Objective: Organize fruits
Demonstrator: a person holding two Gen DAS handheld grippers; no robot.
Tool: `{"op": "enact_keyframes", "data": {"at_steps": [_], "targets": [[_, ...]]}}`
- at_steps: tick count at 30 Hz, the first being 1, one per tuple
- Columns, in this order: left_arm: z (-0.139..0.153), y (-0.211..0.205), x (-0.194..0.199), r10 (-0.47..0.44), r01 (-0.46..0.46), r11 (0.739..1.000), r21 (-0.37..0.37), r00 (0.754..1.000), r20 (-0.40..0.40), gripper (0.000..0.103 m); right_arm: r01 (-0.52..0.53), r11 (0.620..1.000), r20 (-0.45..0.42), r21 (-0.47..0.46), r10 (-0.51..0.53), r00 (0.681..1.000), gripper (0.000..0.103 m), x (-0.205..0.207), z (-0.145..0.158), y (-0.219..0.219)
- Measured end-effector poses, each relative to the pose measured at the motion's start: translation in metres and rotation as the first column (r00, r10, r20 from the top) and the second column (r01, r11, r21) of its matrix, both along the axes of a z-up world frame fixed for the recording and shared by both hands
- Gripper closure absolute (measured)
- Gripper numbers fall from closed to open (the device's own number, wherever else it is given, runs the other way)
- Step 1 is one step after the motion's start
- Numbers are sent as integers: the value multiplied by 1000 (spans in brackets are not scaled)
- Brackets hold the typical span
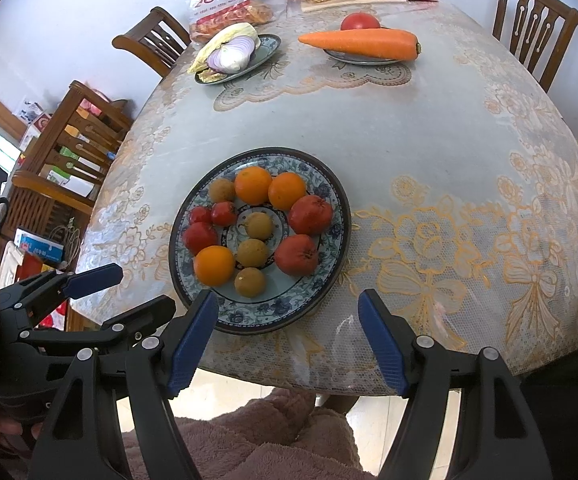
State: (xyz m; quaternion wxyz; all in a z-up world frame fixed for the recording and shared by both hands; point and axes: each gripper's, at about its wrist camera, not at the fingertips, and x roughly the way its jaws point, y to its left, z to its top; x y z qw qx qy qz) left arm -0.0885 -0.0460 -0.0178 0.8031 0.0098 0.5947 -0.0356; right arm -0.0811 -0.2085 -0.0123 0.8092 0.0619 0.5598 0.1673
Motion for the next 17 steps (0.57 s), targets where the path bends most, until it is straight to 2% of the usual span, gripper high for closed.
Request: {"op": "enact_keyframes", "data": {"at_steps": [17], "targets": [[-5,3,7,-23,23,1000,4,1000,-19,29,2,1000,-14,2,-2,1000,29,6,-3,2]]}}
